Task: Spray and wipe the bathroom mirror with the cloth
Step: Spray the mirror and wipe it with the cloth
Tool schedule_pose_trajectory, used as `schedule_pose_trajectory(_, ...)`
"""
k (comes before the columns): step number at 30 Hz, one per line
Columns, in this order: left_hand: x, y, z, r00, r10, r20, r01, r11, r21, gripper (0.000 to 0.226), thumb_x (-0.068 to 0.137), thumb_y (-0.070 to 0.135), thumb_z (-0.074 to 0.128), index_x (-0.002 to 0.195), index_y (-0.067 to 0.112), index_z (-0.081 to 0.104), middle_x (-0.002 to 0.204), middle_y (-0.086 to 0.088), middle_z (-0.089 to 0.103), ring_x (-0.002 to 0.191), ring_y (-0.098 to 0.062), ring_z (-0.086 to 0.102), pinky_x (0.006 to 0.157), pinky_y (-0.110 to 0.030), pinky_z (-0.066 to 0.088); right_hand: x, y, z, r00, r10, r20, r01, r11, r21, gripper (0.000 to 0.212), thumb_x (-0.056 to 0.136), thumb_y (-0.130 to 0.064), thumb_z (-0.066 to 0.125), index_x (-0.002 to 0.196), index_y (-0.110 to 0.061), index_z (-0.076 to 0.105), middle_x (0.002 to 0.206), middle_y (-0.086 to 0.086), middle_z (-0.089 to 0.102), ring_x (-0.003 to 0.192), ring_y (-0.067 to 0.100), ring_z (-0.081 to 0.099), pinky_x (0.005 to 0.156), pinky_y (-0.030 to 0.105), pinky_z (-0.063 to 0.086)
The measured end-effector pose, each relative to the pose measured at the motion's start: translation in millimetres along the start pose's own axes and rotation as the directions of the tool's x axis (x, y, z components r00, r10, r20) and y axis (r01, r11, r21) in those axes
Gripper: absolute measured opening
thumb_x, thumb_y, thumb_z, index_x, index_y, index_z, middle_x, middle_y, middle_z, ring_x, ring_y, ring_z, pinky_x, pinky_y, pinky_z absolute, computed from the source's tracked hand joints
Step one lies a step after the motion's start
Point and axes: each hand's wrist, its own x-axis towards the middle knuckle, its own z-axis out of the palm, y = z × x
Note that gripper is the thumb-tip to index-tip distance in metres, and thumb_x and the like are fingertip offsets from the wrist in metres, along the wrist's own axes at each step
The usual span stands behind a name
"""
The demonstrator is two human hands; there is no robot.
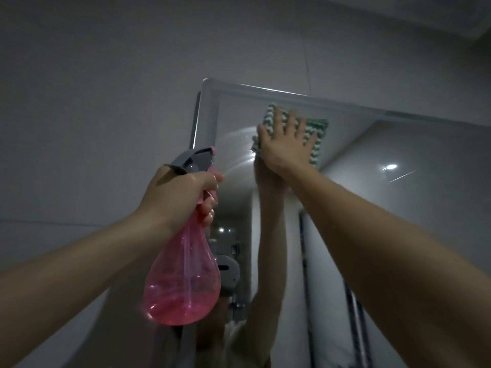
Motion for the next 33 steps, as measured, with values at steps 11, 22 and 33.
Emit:
schedule_pose_trajectory(11,-8,-6,-32,0.994,-0.004,-0.110,0.016,0.994,0.104,0.020,0.085,0.004,0.043,0.093,0.007,0.061,0.031,0.001,0.038,0.026,-0.015,0.038,0.028,-0.021,0.033,-17,-73,19,0.890,-0.446,0.094,0.451,0.892,-0.039,0.059,0.098,-0.055,0.016,0.151,-0.034,-0.002,0.160,0.000,-0.009,0.146,0.021,-0.013,0.113,0.048,-0.015)
schedule_pose_trajectory(22,22,16,8,0.994,0.040,-0.106,-0.045,0.998,-0.049,0.014,0.076,0.008,0.052,0.084,0.004,0.063,0.036,-0.004,0.037,0.034,-0.021,0.037,0.047,-0.032,0.043,45,-37,-6,0.921,-0.380,0.084,0.383,0.923,-0.027,0.059,0.097,-0.058,0.021,0.150,-0.039,0.002,0.160,-0.004,-0.008,0.146,0.018,-0.007,0.116,0.048,-0.009)
schedule_pose_trajectory(33,36,6,52,0.998,-0.034,-0.055,0.027,0.991,-0.129,0.017,0.076,0.005,0.052,0.088,0.001,0.064,0.042,-0.007,0.039,0.035,-0.019,0.035,0.046,-0.023,0.034,76,104,-45,0.997,-0.034,0.076,0.042,0.994,-0.097,0.063,0.096,-0.060,0.018,0.150,-0.036,-0.007,0.159,0.000,-0.014,0.146,0.022,-0.009,0.116,0.050,-0.007)
